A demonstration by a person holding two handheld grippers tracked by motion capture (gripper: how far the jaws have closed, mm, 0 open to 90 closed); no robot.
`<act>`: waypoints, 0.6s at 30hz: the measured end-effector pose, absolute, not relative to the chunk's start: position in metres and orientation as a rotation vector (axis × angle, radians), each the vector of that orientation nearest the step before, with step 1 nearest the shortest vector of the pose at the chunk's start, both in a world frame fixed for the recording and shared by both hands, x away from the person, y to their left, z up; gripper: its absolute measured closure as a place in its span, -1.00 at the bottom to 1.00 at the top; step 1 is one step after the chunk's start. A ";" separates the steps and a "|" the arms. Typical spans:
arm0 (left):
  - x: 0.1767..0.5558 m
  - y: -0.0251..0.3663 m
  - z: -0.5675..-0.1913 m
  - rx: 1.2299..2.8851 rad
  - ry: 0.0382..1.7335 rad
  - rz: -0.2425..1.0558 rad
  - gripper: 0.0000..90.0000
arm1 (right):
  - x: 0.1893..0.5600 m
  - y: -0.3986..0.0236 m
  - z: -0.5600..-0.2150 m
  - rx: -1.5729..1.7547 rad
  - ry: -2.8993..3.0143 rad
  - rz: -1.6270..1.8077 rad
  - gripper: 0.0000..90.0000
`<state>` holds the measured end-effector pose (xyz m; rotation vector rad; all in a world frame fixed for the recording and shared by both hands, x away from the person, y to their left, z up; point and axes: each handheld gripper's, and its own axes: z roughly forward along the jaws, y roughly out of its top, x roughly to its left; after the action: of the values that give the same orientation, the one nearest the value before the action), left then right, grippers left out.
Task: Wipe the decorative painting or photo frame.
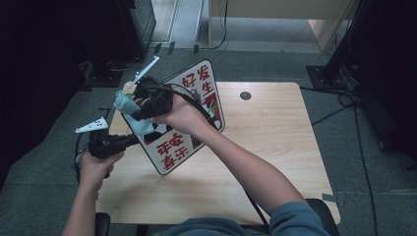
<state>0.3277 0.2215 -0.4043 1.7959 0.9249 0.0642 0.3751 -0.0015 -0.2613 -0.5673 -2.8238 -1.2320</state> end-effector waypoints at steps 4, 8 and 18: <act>0.326 0.221 -0.403 1.794 0.918 0.077 0.79 | 0.374 -0.001 -0.265 -0.564 -2.827 -1.225 0.75; 0.326 0.221 -0.402 1.798 0.918 0.076 0.79 | 0.373 0.000 -0.268 -0.564 -2.822 -1.215 0.75; 0.325 0.222 -0.401 1.800 0.914 0.067 0.82 | 0.371 -0.002 -0.279 -0.556 -2.817 -1.196 0.76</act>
<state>0.3246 0.2220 -0.4010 1.7996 0.9140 0.0670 0.3715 -0.0016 -0.2795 -0.5560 -2.8175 -1.1961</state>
